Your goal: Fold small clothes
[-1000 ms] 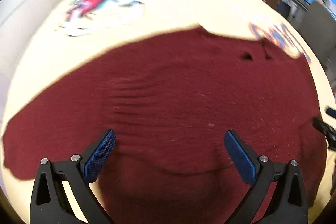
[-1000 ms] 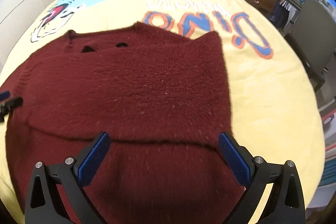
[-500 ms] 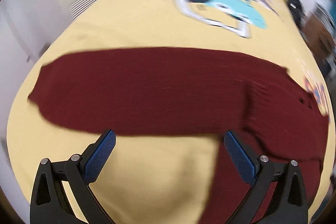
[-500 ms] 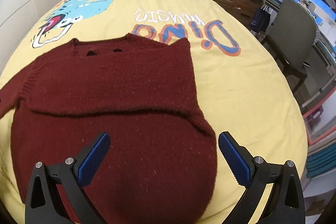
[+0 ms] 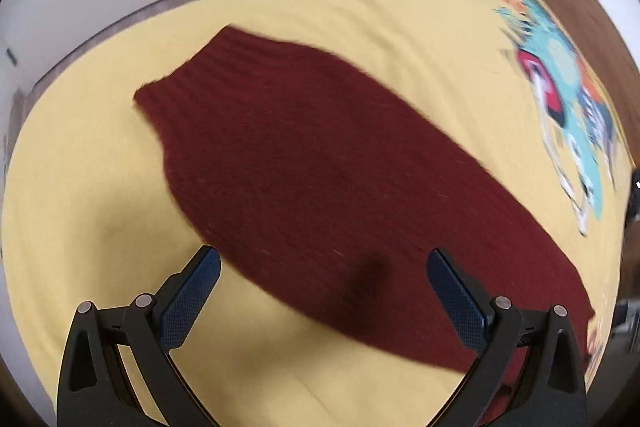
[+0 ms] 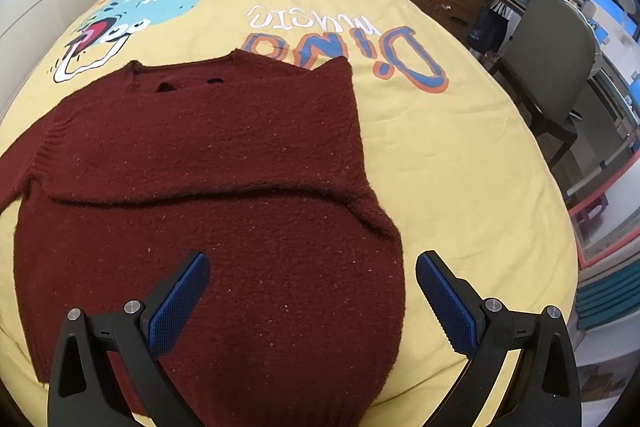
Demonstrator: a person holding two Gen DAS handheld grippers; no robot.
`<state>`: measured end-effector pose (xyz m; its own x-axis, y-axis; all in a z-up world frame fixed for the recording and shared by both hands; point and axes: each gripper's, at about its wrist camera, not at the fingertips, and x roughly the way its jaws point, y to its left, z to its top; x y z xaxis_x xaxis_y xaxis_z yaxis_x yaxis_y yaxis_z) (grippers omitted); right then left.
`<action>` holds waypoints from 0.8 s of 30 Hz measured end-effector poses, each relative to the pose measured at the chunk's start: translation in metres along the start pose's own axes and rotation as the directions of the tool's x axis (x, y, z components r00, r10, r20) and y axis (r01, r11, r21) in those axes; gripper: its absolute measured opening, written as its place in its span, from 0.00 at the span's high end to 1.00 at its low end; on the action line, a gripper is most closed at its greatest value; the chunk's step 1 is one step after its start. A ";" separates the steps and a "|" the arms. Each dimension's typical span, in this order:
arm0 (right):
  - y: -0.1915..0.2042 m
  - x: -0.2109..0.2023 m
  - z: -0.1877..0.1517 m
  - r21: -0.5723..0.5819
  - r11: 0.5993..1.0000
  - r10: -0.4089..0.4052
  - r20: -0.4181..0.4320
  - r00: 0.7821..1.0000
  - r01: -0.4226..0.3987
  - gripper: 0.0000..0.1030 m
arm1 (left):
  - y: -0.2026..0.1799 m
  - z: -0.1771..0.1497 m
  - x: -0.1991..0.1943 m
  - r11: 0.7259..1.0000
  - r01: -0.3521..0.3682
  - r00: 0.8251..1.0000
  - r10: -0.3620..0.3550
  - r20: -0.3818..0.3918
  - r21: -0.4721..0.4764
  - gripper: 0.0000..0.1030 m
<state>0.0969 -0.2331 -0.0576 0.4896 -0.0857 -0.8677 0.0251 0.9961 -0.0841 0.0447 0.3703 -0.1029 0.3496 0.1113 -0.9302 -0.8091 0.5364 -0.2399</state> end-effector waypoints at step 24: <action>-0.004 0.012 0.011 0.009 1.000 0.025 0.022 0.999 -0.025 0.00 | -0.075 -0.035 -0.090 0.893 0.153 0.980 -0.194 0.054 0.423 0.90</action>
<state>0.1124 -0.2383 -0.0625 0.5095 -0.0605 -0.8583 0.0211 0.9981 -0.0579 0.0576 0.2904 -0.0110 0.5245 0.0499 -0.8500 -0.4691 0.8501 -0.2395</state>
